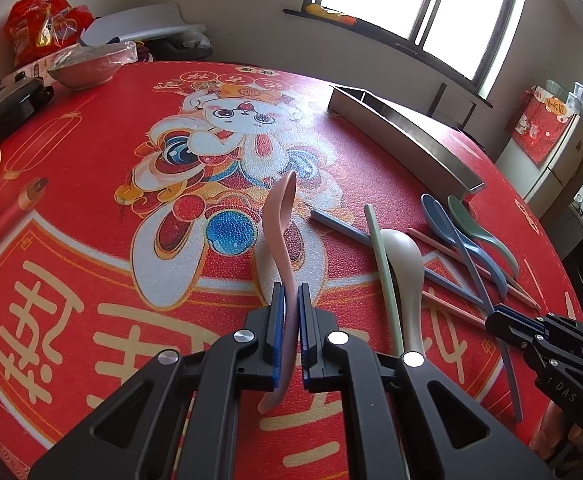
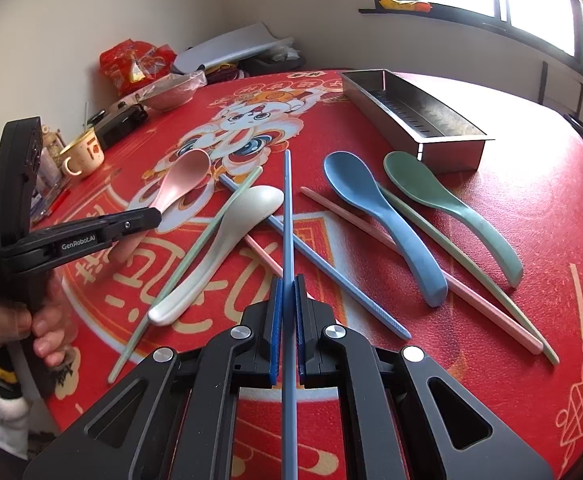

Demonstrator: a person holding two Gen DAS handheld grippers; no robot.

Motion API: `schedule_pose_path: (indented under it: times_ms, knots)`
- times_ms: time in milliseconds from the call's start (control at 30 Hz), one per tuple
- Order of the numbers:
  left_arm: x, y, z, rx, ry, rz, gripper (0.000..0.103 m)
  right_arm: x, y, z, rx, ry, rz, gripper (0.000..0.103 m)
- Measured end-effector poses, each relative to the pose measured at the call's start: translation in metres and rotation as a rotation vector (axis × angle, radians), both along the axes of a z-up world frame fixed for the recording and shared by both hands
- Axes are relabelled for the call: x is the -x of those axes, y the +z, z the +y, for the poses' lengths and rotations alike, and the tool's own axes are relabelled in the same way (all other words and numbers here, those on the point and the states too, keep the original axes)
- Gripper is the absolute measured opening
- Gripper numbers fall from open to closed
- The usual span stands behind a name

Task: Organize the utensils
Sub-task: 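Carry the blue chopstick with the right tool into the steel tray and open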

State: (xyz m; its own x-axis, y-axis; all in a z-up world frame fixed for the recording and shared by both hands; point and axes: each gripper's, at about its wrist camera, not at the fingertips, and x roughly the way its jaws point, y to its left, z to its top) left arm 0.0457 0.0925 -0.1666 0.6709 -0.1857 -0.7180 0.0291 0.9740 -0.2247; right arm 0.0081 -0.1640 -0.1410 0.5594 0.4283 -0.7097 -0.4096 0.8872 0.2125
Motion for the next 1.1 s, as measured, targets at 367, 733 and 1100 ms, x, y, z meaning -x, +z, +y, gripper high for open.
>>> schedule_pose_path:
  times_ms: [367,733,1100]
  knots:
    - [0.001,0.001,0.001,-0.01,0.021,-0.002,0.007,-0.012,0.01,-0.024,-0.167,0.0,0.059,0.006]
    - [-0.002,-0.002,-0.001,-0.028,0.03,0.019,0.007,-0.127,0.083,-0.045,-0.044,-0.002,-0.157,0.006]
    - [-0.004,-0.004,0.003,-0.02,0.044,0.029,0.007,-0.197,0.095,-0.058,-0.143,-0.042,-0.109,0.006]
